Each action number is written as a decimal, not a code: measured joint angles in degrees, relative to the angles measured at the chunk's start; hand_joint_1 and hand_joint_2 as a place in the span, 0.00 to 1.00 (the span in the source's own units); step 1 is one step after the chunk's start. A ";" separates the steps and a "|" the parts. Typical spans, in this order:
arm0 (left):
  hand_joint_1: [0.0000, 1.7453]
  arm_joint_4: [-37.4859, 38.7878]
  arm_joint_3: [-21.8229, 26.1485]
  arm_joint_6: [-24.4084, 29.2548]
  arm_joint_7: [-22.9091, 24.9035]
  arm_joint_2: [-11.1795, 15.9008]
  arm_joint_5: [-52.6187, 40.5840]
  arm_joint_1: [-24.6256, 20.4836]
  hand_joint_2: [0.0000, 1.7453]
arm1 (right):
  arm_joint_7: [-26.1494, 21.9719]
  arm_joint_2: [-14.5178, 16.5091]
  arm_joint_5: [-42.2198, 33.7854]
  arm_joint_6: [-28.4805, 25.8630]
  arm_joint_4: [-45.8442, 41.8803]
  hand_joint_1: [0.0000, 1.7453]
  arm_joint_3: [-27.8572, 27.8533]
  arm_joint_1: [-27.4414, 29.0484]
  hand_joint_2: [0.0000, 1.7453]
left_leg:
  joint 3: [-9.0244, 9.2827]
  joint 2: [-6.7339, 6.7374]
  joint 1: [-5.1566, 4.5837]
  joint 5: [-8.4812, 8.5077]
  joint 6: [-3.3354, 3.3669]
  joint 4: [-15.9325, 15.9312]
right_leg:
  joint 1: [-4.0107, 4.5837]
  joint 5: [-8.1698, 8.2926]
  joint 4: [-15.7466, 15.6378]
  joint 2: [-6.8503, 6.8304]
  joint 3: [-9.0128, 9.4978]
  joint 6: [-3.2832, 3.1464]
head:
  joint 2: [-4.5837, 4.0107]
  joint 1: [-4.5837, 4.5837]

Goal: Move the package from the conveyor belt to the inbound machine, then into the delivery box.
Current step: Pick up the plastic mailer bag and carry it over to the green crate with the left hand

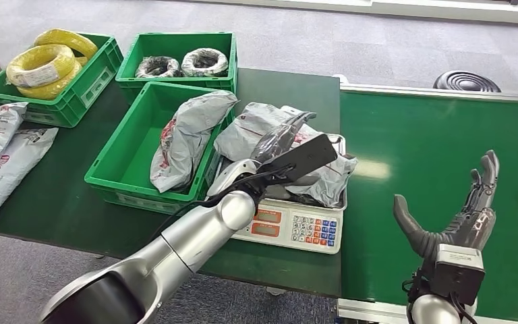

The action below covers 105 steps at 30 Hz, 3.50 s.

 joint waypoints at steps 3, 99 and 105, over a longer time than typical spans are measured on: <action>0.00 1.57 -7.05 -0.16 3.60 -0.15 6.20 -1.52 1.00 | -0.55 0.64 -1.17 -0.64 -1.68 0.00 -0.02 0.65 1.00 | -0.01 -0.01 0.00 0.00 0.00 0.00 | 0.00 0.00 0.00 0.00 0.01 0.00 | 0.00 0.00; 0.00 14.57 -22.91 27.98 1.59 -0.31 13.39 -5.27 1.00 | 3.50 6.99 0.79 -0.59 -3.15 0.00 5.09 -4.02 1.00 | 0.01 -0.01 0.01 0.01 0.00 -0.01 | 0.01 0.00 0.02 0.01 0.05 0.00 | 0.00 -0.01; 0.00 13.94 -22.24 28.69 1.12 -0.33 13.69 -5.28 1.00 | 3.57 7.01 0.91 -0.62 -3.15 0.00 5.10 -4.04 1.00 | 0.01 -0.01 0.01 0.00 0.00 -0.01 | 0.01 0.00 0.02 0.01 0.05 0.00 | 0.00 0.00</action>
